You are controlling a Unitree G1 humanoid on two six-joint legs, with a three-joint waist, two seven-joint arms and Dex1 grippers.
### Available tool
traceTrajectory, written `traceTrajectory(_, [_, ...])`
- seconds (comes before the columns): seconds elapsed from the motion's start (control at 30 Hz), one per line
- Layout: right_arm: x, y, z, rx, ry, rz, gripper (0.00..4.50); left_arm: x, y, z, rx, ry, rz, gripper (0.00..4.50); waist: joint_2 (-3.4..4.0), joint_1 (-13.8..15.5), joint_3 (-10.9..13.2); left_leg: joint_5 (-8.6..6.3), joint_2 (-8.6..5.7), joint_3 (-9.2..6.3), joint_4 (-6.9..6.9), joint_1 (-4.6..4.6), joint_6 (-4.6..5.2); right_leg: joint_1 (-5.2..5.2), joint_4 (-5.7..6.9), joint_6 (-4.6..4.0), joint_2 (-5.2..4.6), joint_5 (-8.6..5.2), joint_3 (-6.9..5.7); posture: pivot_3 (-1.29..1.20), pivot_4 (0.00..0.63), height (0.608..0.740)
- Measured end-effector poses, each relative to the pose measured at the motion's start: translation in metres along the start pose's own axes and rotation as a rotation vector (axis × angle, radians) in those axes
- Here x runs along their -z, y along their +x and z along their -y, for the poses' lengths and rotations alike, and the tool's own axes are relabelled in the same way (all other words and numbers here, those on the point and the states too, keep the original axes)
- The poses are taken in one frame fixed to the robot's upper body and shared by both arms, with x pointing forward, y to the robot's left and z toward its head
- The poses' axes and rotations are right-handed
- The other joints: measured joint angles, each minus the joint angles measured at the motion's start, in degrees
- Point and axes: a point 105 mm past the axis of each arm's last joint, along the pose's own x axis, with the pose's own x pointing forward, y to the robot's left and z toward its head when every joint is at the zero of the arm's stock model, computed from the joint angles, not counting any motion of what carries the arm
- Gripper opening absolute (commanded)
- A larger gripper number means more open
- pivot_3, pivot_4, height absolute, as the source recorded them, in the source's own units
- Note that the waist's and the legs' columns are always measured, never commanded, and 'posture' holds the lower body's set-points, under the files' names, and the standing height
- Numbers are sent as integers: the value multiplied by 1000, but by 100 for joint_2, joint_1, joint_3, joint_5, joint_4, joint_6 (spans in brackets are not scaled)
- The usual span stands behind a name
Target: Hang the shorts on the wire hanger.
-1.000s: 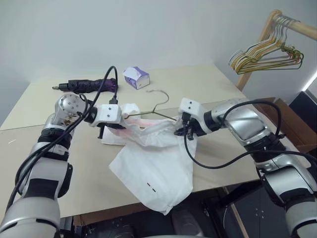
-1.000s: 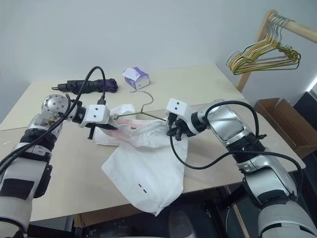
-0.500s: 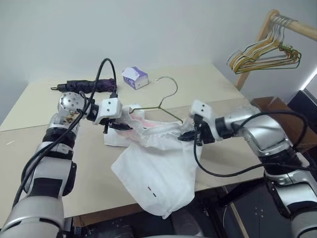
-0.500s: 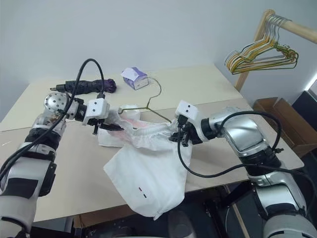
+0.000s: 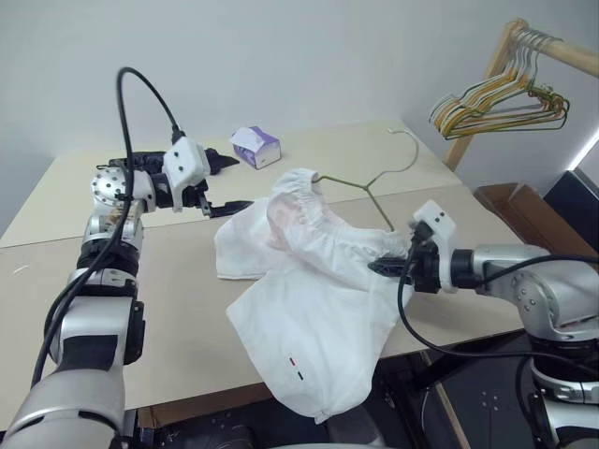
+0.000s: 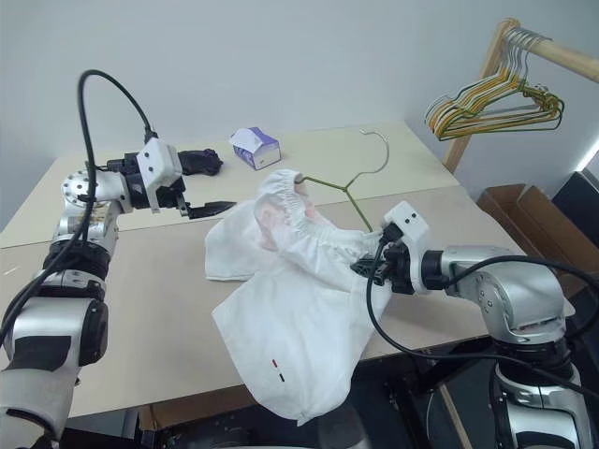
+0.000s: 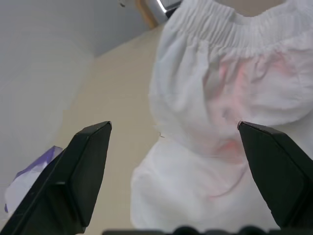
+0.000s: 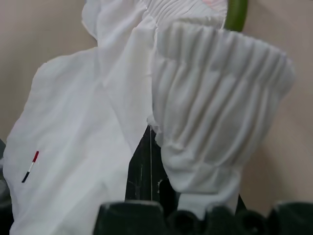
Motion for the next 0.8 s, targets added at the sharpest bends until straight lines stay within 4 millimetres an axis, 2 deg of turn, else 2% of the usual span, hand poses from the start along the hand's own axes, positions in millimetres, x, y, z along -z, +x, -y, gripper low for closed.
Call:
traceTrajectory(0.1, [12, -5, 3, 48, 76, 13, 0, -15, -6, -5, -42, -84, 86, 4489, 0, 5, 0, 0, -1, 0, 2, 0, 0, 0, 1, 0, 0, 0, 2, -288, 0, 740])
traceTrajectory(0.17, [18, -10, 8, 109, 121, 28, 0, -28, -9, 0, -44, -187, 166, 4489, 1, -2, -1, 0, 1, 0, 0, 2, 0, 0, 4, 0, 0, 0, 3, -283, 0, 740])
traceTrajectory(0.3, [31, -19, 27, 292, 225, 21, 0, -51, -5, 32, 0, -400, 298, 4489, 2, 17, -1, 0, 1, 0, 6, 7, 0, 0, 20, -1, 0, -1, 6, -285, 0, 740])
traceTrajectory(0.43, [38, -27, 38, 406, 280, 29, 0, -65, -2, 60, 59, -468, 342, 4489, 4, 46, -2, 0, 0, 4, 10, 10, 0, -2, 37, -3, 0, -4, 11, -289, 0, 740])
traceTrajectory(0.5, [41, -40, 48, 507, 319, 41, 0, -84, 1, 72, 80, -470, 391, 4489, 4, 101, -2, 0, 0, 7, 12, 11, 0, -2, 35, -4, 1, -4, 11, -293, 0, 740])
traceTrajectory(0.6, [42, -59, 59, 608, 373, 74, 0, -111, 0, 73, 62, -463, 462, 4489, 11, 155, -8, -1, -1, 11, 13, 13, 0, 6, 26, -4, 0, -5, 12, -299, 0, 740])
traceTrajectory(0.8, [36, -109, 83, 815, 402, 125, 0, -139, 3, 62, 9, -420, 537, 4489, 18, 141, -14, -3, -1, 17, 11, 12, 4, 16, -2, -6, 0, -4, 10, -320, 0, 740])
